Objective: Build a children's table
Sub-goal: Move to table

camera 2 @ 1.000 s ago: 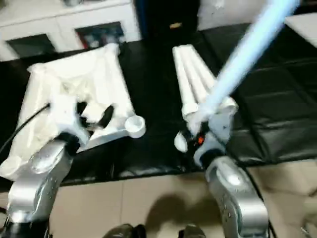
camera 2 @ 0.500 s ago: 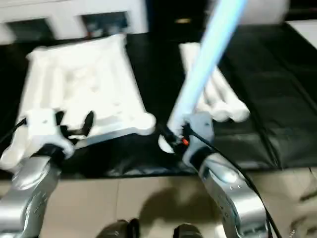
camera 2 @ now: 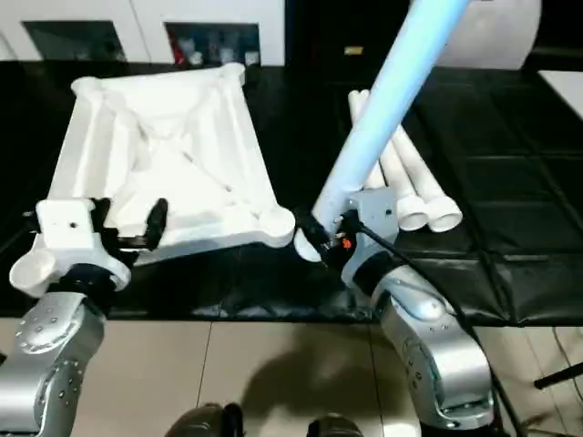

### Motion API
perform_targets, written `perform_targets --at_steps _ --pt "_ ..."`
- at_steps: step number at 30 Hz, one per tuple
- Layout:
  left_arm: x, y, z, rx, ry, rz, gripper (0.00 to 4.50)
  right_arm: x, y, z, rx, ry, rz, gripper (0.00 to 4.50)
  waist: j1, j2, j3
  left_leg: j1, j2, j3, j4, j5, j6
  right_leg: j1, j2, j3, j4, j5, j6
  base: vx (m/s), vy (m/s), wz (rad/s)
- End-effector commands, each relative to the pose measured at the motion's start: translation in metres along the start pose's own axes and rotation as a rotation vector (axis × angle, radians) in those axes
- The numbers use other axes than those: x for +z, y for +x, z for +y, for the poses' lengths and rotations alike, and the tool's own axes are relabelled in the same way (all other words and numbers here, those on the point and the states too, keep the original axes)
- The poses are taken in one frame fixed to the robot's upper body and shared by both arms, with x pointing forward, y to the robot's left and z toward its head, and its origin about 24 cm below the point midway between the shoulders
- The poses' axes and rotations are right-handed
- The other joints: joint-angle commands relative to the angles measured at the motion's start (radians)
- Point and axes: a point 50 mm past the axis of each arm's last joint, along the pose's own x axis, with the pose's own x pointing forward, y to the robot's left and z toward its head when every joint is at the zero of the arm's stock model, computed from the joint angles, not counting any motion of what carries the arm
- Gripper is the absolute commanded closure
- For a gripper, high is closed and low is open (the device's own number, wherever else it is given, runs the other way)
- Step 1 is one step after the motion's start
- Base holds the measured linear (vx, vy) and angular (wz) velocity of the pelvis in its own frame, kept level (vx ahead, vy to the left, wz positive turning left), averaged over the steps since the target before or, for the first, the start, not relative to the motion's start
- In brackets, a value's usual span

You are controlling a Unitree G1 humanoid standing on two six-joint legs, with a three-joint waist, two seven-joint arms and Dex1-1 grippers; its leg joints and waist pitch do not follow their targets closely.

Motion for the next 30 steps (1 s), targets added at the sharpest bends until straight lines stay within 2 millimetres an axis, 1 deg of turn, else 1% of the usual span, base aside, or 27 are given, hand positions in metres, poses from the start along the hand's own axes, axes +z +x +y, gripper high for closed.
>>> perform_targets --at_steps 1,2,3,4,5,6,7,8,9,10,12,13,14,15,16,17,18,19,20,21,22,23,24,25,26,28,30 --pt "0.003 0.001 -0.002 -0.018 0.011 -0.012 0.0 0.001 -0.001 -0.001 -0.014 0.008 -0.012 2.59 -0.013 -0.001 -0.039 0.038 0.1 -0.054 -0.081 -0.714 -0.075 0.013 -0.094 0.056 -0.133 -0.717 -0.037 0.0 0.0 0.0" --pt "0.005 0.002 -0.003 -0.029 0.015 -0.016 0.0 0.0 -0.001 0.002 -0.001 0.026 -0.002 2.59 -0.026 0.0 -0.047 0.046 0.105 -0.064 -0.097 -0.754 -0.081 0.024 -0.085 0.056 -0.118 -0.621 -0.045 0.0 0.0 0.0" --pt "0.005 0.002 -0.003 -0.031 0.015 -0.017 0.0 -0.001 -0.001 0.003 0.009 0.026 0.005 2.59 -0.014 -0.013 -0.043 -0.031 0.071 -0.078 -0.113 -0.695 -0.047 0.087 -0.105 0.043 -0.115 -0.617 -0.044 0.0 0.0 0.0" --pt "0.005 0.002 -0.003 -0.032 0.016 -0.017 0.0 -0.001 0.0 0.005 0.025 0.01 0.01 2.59 -0.013 0.002 -0.041 -0.05 0.061 -0.062 -0.107 -0.637 -0.031 0.107 -0.12 0.047 -0.126 -0.675 -0.03 0.063 0.037 0.1" --pt "0.005 0.002 -0.004 -0.032 0.017 -0.016 0.0 -0.001 0.0 0.007 0.045 -0.016 0.016 2.59 -0.01 -0.015 -0.05 -0.081 0.051 -0.046 -0.042 -0.436 0.044 0.143 -0.199 0.055 -0.175 -0.796 -0.007 0.082 0.042 0.35" --pt "0.004 0.002 -0.004 -0.034 0.017 -0.017 0.0 -0.002 0.0 0.008 0.052 -0.024 0.017 2.59 -0.009 -0.018 -0.055 -0.077 0.071 -0.039 0.018 -0.281 0.088 0.153 -0.245 0.041 -0.213 -0.8 -0.023 0.082 0.042 0.35" --pt "0.004 0.002 -0.005 -0.035 0.017 -0.017 0.0 -0.002 0.001 0.007 0.051 -0.016 0.014 2.59 -0.009 -0.019 -0.055 -0.079 0.073 -0.034 0.023 -0.236 0.1 0.156 -0.237 0.027 -0.214 -0.761 -0.034 0.113 0.061 0.47" --pt "0.005 0.002 -0.005 -0.038 0.019 -0.021 0.0 0.0 0.002 0.005 0.039 0.01 -0.011 2.59 -0.021 0.017 -0.069 0.013 0.111 -0.043 -0.033 -0.259 0.058 0.104 -0.129 0.016 -0.174 -0.612 -0.057 0.124 0.075 0.45" --pt "0.005 0.002 -0.006 -0.039 0.02 -0.024 0.0 0.001 0.002 0.004 0.035 0.02 -0.021 2.59 -0.075 0.038 -0.079 0.151 0.177 -0.163 -0.108 -0.325 0.083 -0.013 0.005 -0.002 0.022 -0.282 -0.068 0.124 0.075 0.45" --pt "0.005 0.002 -0.006 -0.037 0.018 -0.024 0.0 0.002 0.003 0.003 0.033 0.015 -0.019 2.59 -0.053 0.042 -0.093 0.191 0.157 -0.162 -0.066 -0.202 0.121 -0.082 0.018 0.023 0.09 -0.164 -0.014 0.176 0.072 0.21" --pt "0.005 0.002 -0.006 -0.037 0.014 -0.024 0.0 0.003 0.003 0.002 0.031 0.003 -0.016 2.59 -0.041 0.022 -0.095 0.175 0.151 -0.138 -0.063 0.013 0.15 -0.125 0.012 0.045 0.132 -0.09 0.08 0.188 0.068 0.08" --pt "0.005 0.003 -0.006 -0.037 0.013 -0.025 0.0 0.004 0.003 0.002 0.03 -0.001 -0.017 2.59 -0.037 0.026 -0.097 0.169 0.144 -0.123 -0.068 0.074 0.158 -0.132 0.013 0.044 0.143 -0.061 0.098 0.153 0.054 0.11" --pt "0.003 0.003 -0.007 -0.049 0.009 -0.017 0.0 0.006 0.003 -0.001 0.017 -0.017 -0.028 2.59 -0.032 0.014 -0.088 0.138 0.138 -0.081 -0.091 0.062 0.171 -0.132 0.005 0.048 0.138 0.016 0.092 0.155 0.011 0.09" --pt "0.001 0.004 -0.008 -0.059 0.009 -0.013 0.0 0.007 0.002 -0.002 0.008 -0.023 -0.034 2.59 -0.03 -0.016 -0.076 0.111 0.127 -0.048 -0.113 -0.086 0.193 -0.117 -0.012 0.061 0.094 0.096 0.044 0.155 0.011 0.09" --pt "0.0 0.005 -0.01 -0.077 0.008 -0.008 0.0 0.008 0.001 -0.003 -0.003 -0.033 -0.039 2.59 -0.026 -0.024 -0.077 0.113 0.106 -0.039 -0.12 -0.169 0.201 -0.106 -0.023 0.071 0.055 0.108 0.018 0.161 -0.038 0.0" --pt "0.0 0.006 -0.012 -0.103 0.017 -0.006 0.0 0.009 0.001 -0.005 -0.02 -0.042 -0.046 2.59 0.002 -0.094 -0.069 0.08 -0.01 0.021 -0.014 -0.365 0.175 -0.018 -0.121 0.211 -0.11 -0.314 -0.034 0.14 -0.102 -0.01" --pt "0.0 0.006 -0.013 -0.118 0.024 -0.006 0.0 0.01 0.0 -0.006 -0.031 -0.047 -0.051 2.59 0.014 -0.087 -0.075 0.082 -0.039 0.026 0.084 -0.297 0.157 0.001 -0.18 0.267 -0.162 -0.561 -0.099 0.14 -0.102 -0.01" --pt "0.0 0.006 -0.013 -0.118 0.024 -0.006 0.0 0.01 0.0 -0.006 -0.031 -0.047 -0.051 2.59 0.009 -0.091 -0.083 0.043 -0.032 -0.002 0.116 -0.219 0.141 0.044 -0.197 0.28 -0.152 -0.668 -0.145 0.16 -0.096 0.02" --pt "0.0 0.007 -0.017 -0.175 0.018 -0.009 0.0 0.01 -0.002 -0.011 -0.077 -0.077 -0.051 2.59 0.014 -0.081 -0.085 -0.017 -0.025 -0.027 0.125 -0.126 0.091 0.089 -0.176 0.279 -0.118 -0.6 -0.181 0.178 -0.047 -0.05" --pt "0.0 0.007 -0.019 -0.212 0.019 -0.007 0.0 0.011 -0.003 -0.015 -0.105 -0.103 -0.058 2.59 0.016 -0.067 -0.087 -0.037 -0.02 -0.04 0.123 -0.044 0.056 0.094 -0.155 0.258 -0.096 -0.361 -0.243 0.178 -0.047 -0.05" --pt "0.0 0.007 -0.021 -0.235 0.022 -0.006 0.0 0.012 -0.004 -0.017 -0.11 -0.11 -0.064 2.6 0.016 -0.06 -0.093 -0.05 -0.006 -0.046 0.1 0.072 0.026 0.086 -0.132 0.224 -0.069 -0.013 -0.318 0.137 -0.025 -0.01" --pt "0.0 0.007 -0.022 -0.259 0.031 -0.007 0.0 0.013 -0.004 -0.019 -0.112 -0.099 -0.068 2.6 0.018 -0.039 -0.1 -0.058 0.018 -0.039 0.01 0.267 0.009 0.057 -0.063 0.151 -0.02 0.274 -0.304 0.119 0.021 -0.05" --pt "0.0 0.007 -0.022 -0.259 0.031 -0.007 0.0 0.013 -0.004 -0.019 -0.112 -0.099 -0.068 2.6 0.015 -0.014 -0.104 -0.047 0.037 -0.039 -0.028 0.361 0.009 0.039 -0.03 0.117 0.007 0.341 -0.263 0.119 0.021 -0.05" --pt "-0.001 0.008 -0.024 -0.324 0.054 -0.005 0.0 0.015 -0.007 -0.022 -0.118 -0.084 -0.073 2.6 0.01 0.011 -0.108 -0.026 0.06 -0.051 -0.029 0.425 0.055 0.008 -0.004 0.104 0.014 0.37 -0.202 0.078 0.042 -0.16" --pt "-0.001 0.009 -0.026 -0.368 0.069 -0.004 0.0 0.017 -0.008 -0.024 -0.116 -0.081 -0.079 2.6 -0.011 0.012 -0.135 0.06 0.147 -0.114 0.013 0.727 0.103 -0.06 -0.035 0.128 0.042 0.352 -0.14 0.083 0.059 -0.08" --pt "-0.001 0.009 -0.028 -0.406 0.078 -0.001 0.0 0.018 -0.009 -0.023 -0.103 -0.071 -0.101 2.6 0.006 0.022 -0.13 0.046 0.113 -0.092 0.02 0.744 0.091 -0.053 -0.049 0.133 0.019 0.349 -0.144 0.083 0.061 -0.03" --pt "-0.002 0.009 -0.032 -0.475 0.096 0.007 0.0 0.021 -0.01 -0.022 -0.093 -0.062 -0.142 2.6 0.015 0.007 -0.109 -0.004 0.08 -0.042 -0.016 0.284 0.028 -0.012 -0.066 0.139 -0.01 0.256 -0.211 0.0 0.0 0.0"
